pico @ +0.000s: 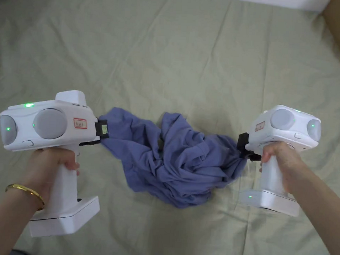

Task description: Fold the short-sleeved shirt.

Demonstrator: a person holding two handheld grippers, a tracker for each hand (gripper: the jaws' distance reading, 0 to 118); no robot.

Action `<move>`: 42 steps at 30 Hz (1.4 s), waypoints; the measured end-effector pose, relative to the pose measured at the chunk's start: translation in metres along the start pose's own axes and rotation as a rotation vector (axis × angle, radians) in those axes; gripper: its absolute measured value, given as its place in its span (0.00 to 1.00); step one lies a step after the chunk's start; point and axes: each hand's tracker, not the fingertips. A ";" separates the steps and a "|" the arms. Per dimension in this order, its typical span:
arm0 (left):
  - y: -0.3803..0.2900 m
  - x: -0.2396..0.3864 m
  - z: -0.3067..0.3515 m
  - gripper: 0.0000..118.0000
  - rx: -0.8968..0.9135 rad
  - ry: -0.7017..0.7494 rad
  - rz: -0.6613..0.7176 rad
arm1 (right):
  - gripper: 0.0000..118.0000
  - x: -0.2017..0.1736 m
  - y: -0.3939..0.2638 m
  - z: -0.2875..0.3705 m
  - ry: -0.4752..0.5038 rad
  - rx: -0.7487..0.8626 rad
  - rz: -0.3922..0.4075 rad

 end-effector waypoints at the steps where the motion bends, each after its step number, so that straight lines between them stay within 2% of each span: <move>1: 0.004 -0.001 0.005 0.00 0.013 -0.002 0.009 | 0.04 0.004 -0.001 0.014 0.014 0.033 0.008; 5: 0.025 -0.006 0.040 0.00 0.103 0.004 0.040 | 0.04 0.031 -0.007 0.094 0.124 0.180 0.050; 8: 0.041 -0.010 0.077 0.00 0.191 0.007 0.044 | 0.04 0.054 -0.013 0.162 0.128 0.301 0.072; 14: 0.072 -0.024 0.159 0.00 0.376 0.020 0.074 | 0.04 0.094 -0.024 0.291 0.175 0.508 0.045; 18: 0.095 -0.032 0.215 0.00 0.494 0.028 0.097 | 0.04 0.107 -0.030 0.365 0.164 0.651 0.024; 21: 0.111 -0.035 0.260 0.00 0.581 0.012 0.106 | 0.04 0.113 -0.032 0.409 0.108 0.747 0.030; 29: 0.145 -0.027 0.344 0.00 0.712 -0.027 0.112 | 0.04 0.127 -0.020 0.486 0.132 0.851 -0.032; 36: 0.199 0.010 0.372 0.00 0.766 0.081 0.015 | 0.04 0.087 0.008 0.513 0.035 0.906 0.003; 42: 0.248 0.033 0.367 0.00 0.764 0.124 0.029 | 0.04 0.067 0.057 0.516 -0.040 0.928 -0.021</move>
